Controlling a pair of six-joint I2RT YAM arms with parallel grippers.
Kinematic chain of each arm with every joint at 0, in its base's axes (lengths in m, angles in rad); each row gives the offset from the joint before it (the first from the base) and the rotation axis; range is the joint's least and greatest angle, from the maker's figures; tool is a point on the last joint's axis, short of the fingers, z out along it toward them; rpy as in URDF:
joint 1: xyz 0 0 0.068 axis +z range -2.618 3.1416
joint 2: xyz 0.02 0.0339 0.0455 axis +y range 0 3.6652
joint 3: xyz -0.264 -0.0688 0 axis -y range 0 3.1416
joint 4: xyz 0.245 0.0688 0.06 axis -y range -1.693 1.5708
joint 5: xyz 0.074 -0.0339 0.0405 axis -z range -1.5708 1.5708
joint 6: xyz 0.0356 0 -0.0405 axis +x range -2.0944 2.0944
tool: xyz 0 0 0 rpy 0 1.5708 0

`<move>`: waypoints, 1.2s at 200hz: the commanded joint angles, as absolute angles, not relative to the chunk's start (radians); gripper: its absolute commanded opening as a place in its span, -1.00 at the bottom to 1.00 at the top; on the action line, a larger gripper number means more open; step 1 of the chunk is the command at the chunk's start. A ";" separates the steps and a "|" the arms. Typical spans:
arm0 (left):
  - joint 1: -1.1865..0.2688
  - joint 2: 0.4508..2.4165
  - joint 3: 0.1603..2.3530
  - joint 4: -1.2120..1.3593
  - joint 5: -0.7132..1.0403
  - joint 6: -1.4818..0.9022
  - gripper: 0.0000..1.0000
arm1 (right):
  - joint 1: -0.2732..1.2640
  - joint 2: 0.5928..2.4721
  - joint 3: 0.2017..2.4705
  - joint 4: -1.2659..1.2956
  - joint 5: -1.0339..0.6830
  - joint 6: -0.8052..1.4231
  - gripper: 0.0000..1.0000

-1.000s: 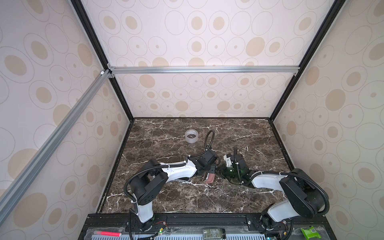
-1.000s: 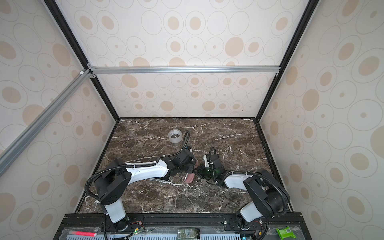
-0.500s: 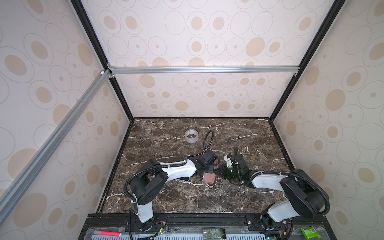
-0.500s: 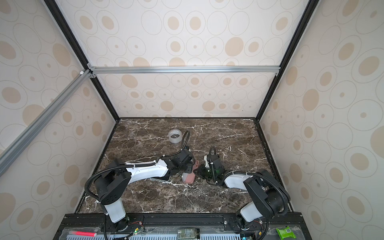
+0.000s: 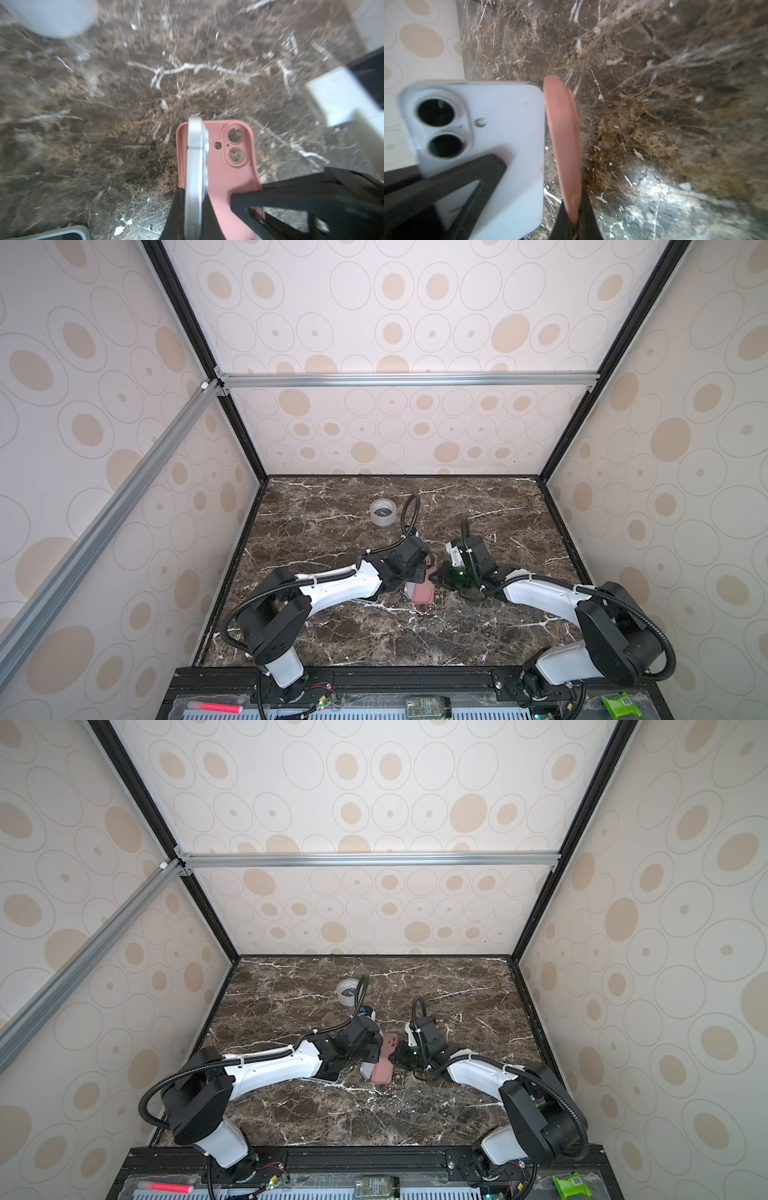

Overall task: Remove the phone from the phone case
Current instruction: 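Pull the pink case with the right gripper away from the left gripper's phone, then open the right gripper to drop the pink case on the table, then raise the bare phone with the left gripper while the right gripper withdraws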

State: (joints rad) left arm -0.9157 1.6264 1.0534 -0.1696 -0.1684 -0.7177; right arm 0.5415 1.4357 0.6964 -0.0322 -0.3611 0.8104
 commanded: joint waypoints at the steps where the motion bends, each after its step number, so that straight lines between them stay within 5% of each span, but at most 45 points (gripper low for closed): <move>1: -0.917 1.559 1.047 -0.175 -0.263 -0.699 -0.98 | 0.500 1.429 0.770 -0.284 -0.348 0.651 -1.00; 70: -0.916 1.549 1.080 -0.293 -0.380 -0.601 -1.00 | 0.295 1.691 1.044 -0.469 -0.591 0.481 -0.99; 133: -0.914 1.514 1.045 -0.306 -0.421 -0.589 -1.00 | 0.217 1.941 1.314 -0.619 -0.612 0.389 -0.89; 183: -0.888 1.534 1.048 -0.285 -0.401 -0.594 -1.00 | 0.198 2.038 1.401 -0.651 -0.584 0.374 -0.63; 240: -0.860 1.560 1.078 -0.263 -0.389 -0.570 -1.00 | 0.173 1.960 1.364 -0.637 -0.513 0.385 0.00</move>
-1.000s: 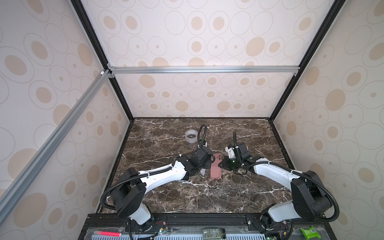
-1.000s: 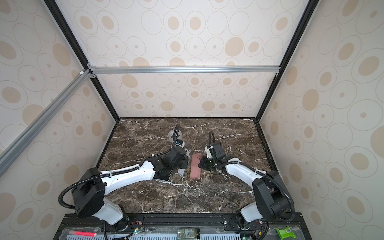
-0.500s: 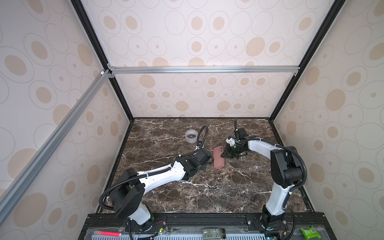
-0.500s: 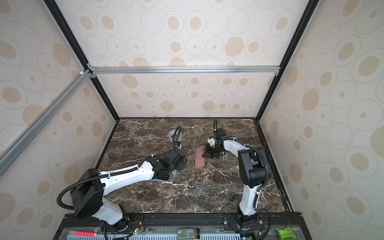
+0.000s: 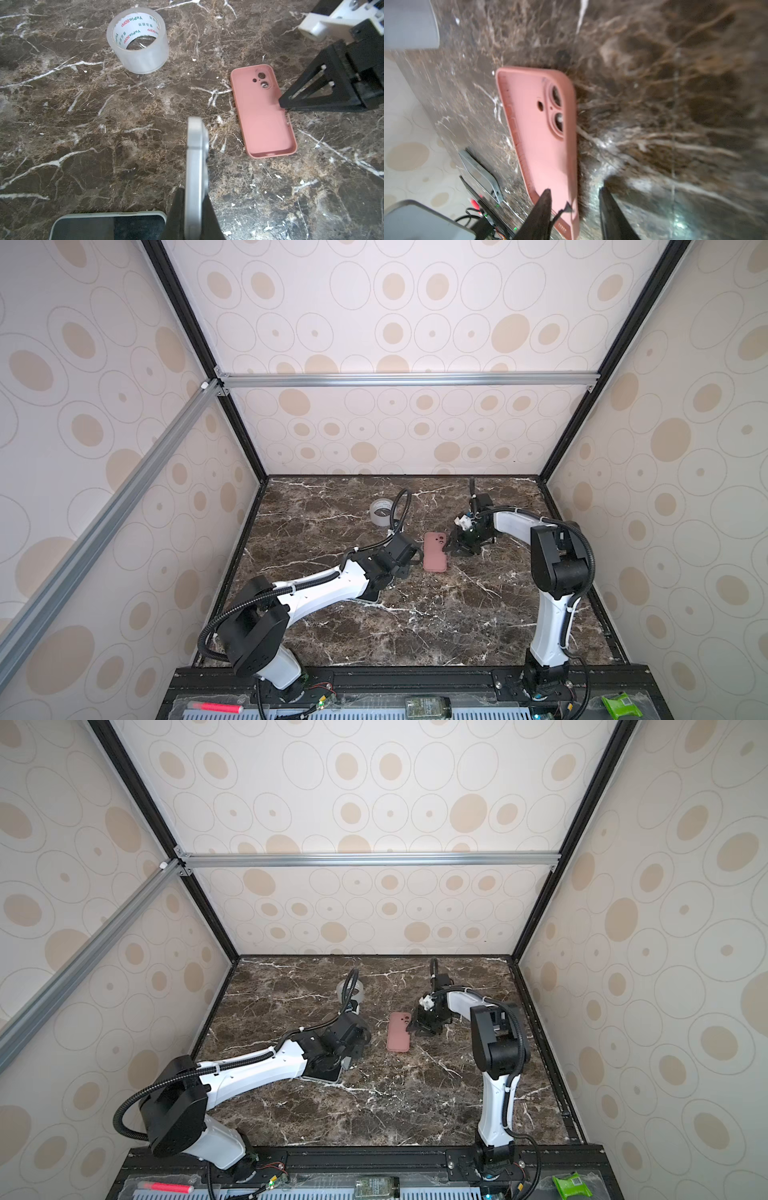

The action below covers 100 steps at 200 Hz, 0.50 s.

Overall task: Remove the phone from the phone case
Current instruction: 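Raise the bare phone with the left gripper while the right gripper withdraws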

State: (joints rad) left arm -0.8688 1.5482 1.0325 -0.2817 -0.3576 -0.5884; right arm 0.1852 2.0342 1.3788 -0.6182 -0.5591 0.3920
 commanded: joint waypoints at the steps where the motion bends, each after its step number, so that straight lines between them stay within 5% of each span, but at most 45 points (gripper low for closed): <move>1: -0.860 1.562 1.080 -0.264 -0.392 -0.571 -1.00 | 0.173 1.957 1.363 -0.637 -0.510 0.386 0.01; 32: -0.861 1.614 1.165 -0.317 -0.440 -0.574 -1.00 | 0.172 1.812 1.272 -0.602 -0.444 0.422 0.24; 100: -0.861 1.782 1.374 -0.400 -0.523 -0.503 -1.00 | 0.172 1.368 0.910 -0.379 -0.369 0.616 0.23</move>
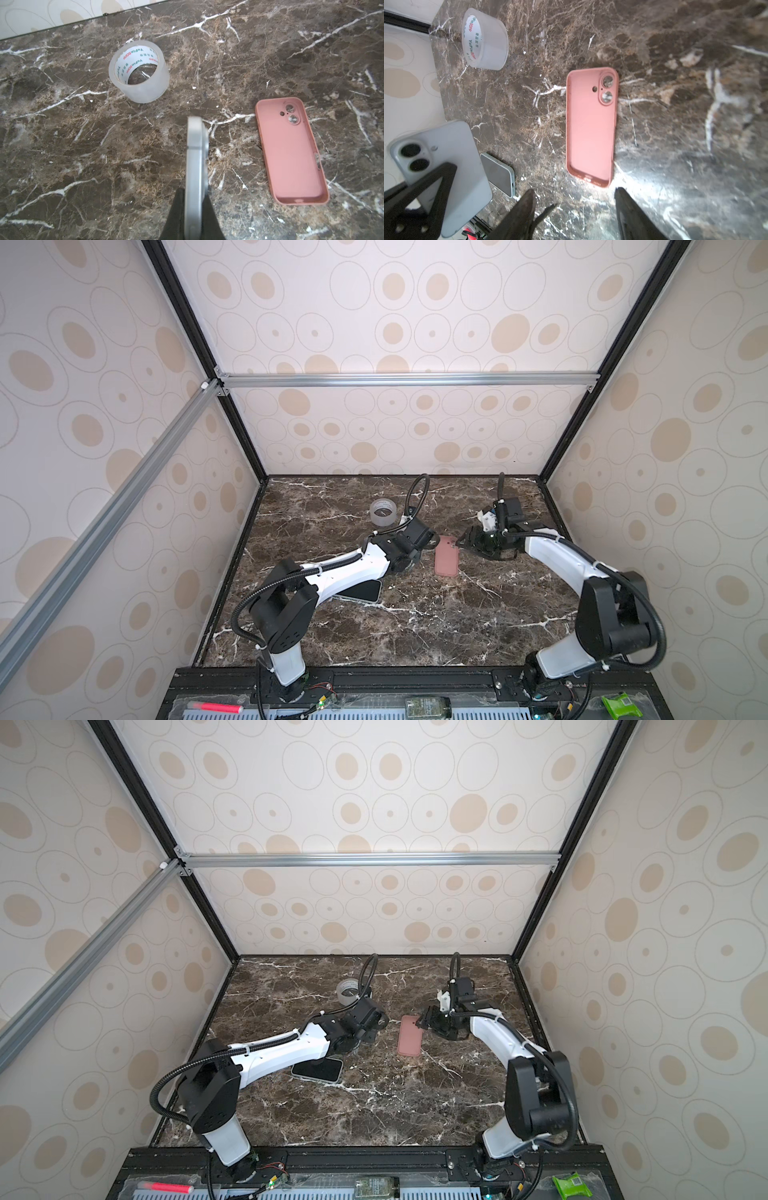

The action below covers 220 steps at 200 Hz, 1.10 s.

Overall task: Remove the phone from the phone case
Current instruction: 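Raise the bare phone with the left gripper while the right gripper withdraws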

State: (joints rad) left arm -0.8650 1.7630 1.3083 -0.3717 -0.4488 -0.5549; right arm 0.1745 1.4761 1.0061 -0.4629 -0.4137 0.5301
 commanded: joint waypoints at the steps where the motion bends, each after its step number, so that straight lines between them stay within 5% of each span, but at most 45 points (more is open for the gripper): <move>1: -0.861 1.783 1.375 -0.399 -0.524 -0.502 -1.00 | 0.172 1.362 0.905 -0.374 -0.369 0.617 0.23; 123: -0.866 2.187 1.804 -0.640 -0.634 -0.462 -1.00 | 0.160 1.000 0.721 -0.600 -0.067 0.705 0.02; 220: -0.883 2.376 2.032 -0.747 -0.626 -0.468 -1.00 | 0.140 0.884 0.672 -0.686 -0.069 0.705 0.01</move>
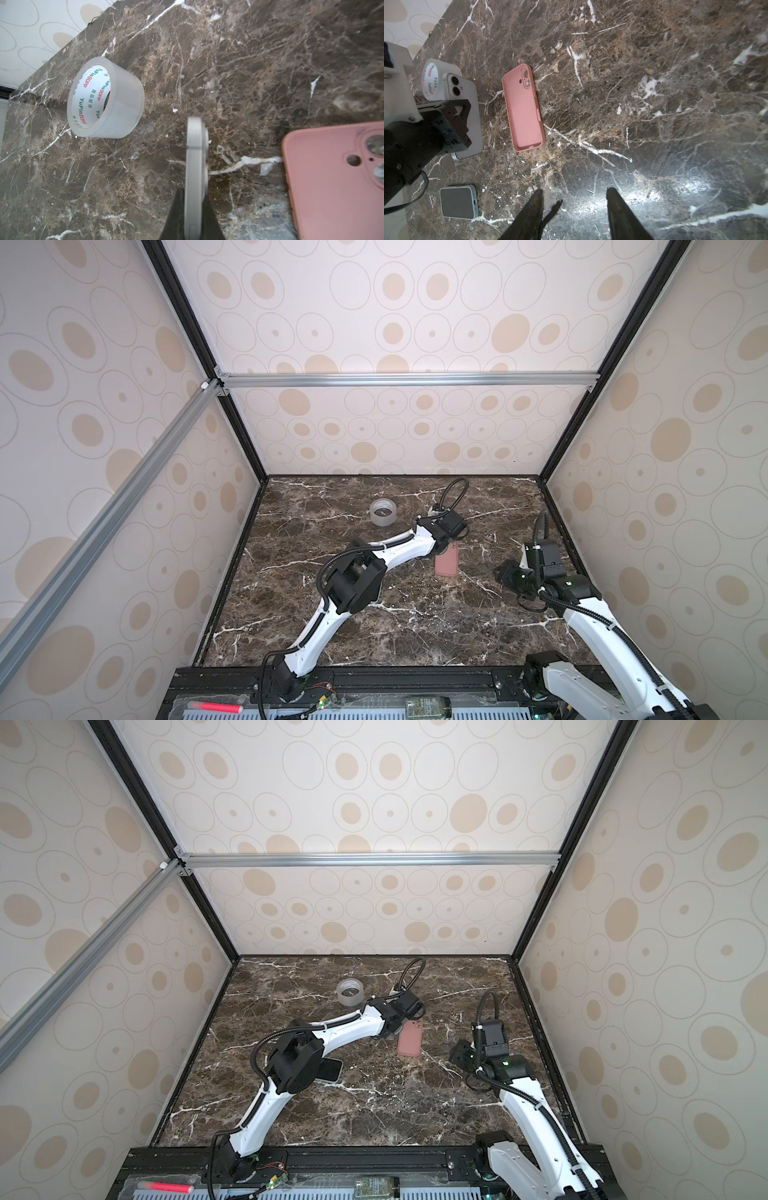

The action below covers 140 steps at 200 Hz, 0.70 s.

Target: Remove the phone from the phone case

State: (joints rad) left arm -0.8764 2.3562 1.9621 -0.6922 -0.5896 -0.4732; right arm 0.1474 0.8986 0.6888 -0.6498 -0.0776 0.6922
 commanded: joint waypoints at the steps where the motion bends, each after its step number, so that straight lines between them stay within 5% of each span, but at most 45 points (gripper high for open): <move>1: -0.883 2.376 2.033 -0.747 -0.626 -0.468 -1.00 | 0.140 0.884 0.672 -0.686 -0.069 0.704 0.01; 140: -0.888 2.442 2.069 -0.727 -0.515 -0.509 -0.52 | 0.140 0.907 0.637 -0.643 -0.112 0.718 0.02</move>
State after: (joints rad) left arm -0.8837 2.4054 2.0243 -0.7177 -0.5270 -0.4831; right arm 0.1444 0.9001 0.6483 -0.6479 -0.1047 0.6994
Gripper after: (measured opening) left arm 0.234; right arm 0.507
